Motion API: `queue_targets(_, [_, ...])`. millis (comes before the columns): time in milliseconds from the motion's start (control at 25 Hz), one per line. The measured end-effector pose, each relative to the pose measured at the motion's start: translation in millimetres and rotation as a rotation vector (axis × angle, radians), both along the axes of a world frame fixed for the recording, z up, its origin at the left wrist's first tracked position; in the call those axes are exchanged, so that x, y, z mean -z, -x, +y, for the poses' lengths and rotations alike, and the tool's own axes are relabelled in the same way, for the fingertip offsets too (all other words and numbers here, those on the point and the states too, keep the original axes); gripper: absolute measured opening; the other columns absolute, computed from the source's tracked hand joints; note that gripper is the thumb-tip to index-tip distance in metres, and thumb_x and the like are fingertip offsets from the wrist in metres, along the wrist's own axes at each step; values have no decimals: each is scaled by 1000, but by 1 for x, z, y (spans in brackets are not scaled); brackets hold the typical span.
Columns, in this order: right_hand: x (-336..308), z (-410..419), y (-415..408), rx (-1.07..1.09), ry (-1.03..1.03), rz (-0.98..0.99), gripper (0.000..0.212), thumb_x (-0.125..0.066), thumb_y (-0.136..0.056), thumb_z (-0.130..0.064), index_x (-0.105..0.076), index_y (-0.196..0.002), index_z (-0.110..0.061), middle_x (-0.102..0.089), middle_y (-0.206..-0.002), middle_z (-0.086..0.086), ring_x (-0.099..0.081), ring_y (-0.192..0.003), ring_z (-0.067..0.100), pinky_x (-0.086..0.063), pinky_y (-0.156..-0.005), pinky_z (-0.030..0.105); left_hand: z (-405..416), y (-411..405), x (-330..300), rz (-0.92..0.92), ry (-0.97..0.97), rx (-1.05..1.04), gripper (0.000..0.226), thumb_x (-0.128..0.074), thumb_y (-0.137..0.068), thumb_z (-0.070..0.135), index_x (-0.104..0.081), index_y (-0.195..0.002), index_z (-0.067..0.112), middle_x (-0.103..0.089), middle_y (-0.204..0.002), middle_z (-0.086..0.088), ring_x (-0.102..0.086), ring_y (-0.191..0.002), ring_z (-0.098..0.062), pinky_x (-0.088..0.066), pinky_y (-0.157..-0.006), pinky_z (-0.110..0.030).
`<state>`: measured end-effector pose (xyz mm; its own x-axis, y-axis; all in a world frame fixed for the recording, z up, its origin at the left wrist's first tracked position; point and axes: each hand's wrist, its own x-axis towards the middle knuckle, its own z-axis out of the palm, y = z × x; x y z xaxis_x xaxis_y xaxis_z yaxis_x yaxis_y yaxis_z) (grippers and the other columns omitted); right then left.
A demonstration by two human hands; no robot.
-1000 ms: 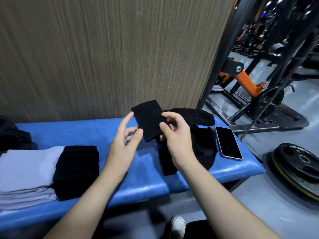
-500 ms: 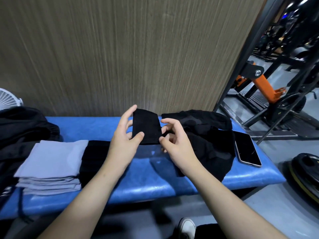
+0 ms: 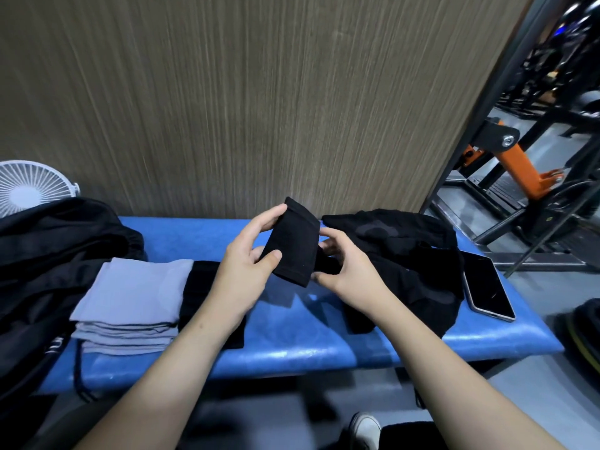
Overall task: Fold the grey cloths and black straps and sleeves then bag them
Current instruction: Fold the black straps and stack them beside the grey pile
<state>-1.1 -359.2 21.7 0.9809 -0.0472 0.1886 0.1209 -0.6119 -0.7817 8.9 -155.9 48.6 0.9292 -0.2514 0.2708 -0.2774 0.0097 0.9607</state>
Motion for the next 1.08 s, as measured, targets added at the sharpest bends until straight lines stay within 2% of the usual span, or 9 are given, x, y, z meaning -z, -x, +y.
queue_targets(160, [-17,-2,2,16,86,-90,54,-78,-73,-13,-63,-117,-41,-66,-112,-12,-55,-114,13,-45,-103,41,4,1,-1,29,20,-27,69,-49,-92,-14,-57,-134,40,-58,-135,15,-70,-98,-7,-53,-89,-21])
queue_targets(320, [-36,-9,7,21,58,-183,52,-72,-71,-18,-59,-117,-40,-62,-117,-14,-55,-119,9,-41,-108,44,5,3,-2,45,27,-34,67,-50,-94,-9,-57,-131,46,-57,-129,29,-73,-97,-16,-53,-96,-28])
queue_targets(440, [-46,-13,13,17,132,-209,56,-71,-70,-20,-55,-120,-38,-60,-116,-17,-54,-118,7,-38,-109,47,4,4,-4,18,9,-42,66,-50,-95,-8,-57,-131,48,-53,-138,26,-71,-99,-16,-50,-99,-30])
queue_targets(520, [-52,-14,16,21,248,-231,58,-73,-71,-17,-53,-122,-37,-59,-115,-18,-52,-116,6,-33,-107,42,4,3,-5,7,5,-63,66,-50,-94,-8,-58,-130,48,-52,-140,23,-69,-94,-14,-47,-95,-26])
queue_targets(640, [-59,-19,17,47,318,-239,61,-69,-67,-17,-53,-124,-35,-59,-113,-16,-51,-112,8,-30,-99,35,9,-2,-1,25,5,-111,67,-49,-93,-9,-59,-128,48,-53,-139,22,-69,-99,-12,-42,-106,-28])
queue_targets(800, [-56,-25,17,60,240,-223,63,-72,-66,-8,-54,-121,-36,-58,-110,-16,-54,-107,4,-34,-105,41,13,-7,3,59,11,-145,67,-49,-93,-9,-59,-128,47,-56,-131,24,-63,-81,-19,-47,-88,-26])
queue_targets(880, [-48,-24,16,10,212,-219,61,-71,-67,-7,-56,-120,-34,-58,-113,-17,-56,-109,7,-40,-105,47,12,-6,5,51,-9,-136,67,-48,-93,-9,-59,-129,45,-56,-132,21,-68,-86,-22,-50,-92,-27])
queue_targets(960, [-41,-22,14,-44,175,-190,58,-71,-69,-3,-58,-120,-28,-57,-114,-9,-57,-109,9,-45,-101,42,12,-5,8,34,-65,-135,67,-47,-92,-10,-60,-128,45,-57,-134,18,-68,-92,-26,-51,-95,-33])
queue_targets(1080, [-35,-20,12,-109,219,-121,55,-73,-72,-4,-59,-120,-28,-52,-107,-2,-56,-104,12,-47,-97,34,15,-5,11,12,-217,-170,66,-47,-90,-10,-63,-126,43,-59,-121,12,-51,-64,-12,-45,-69,-18])
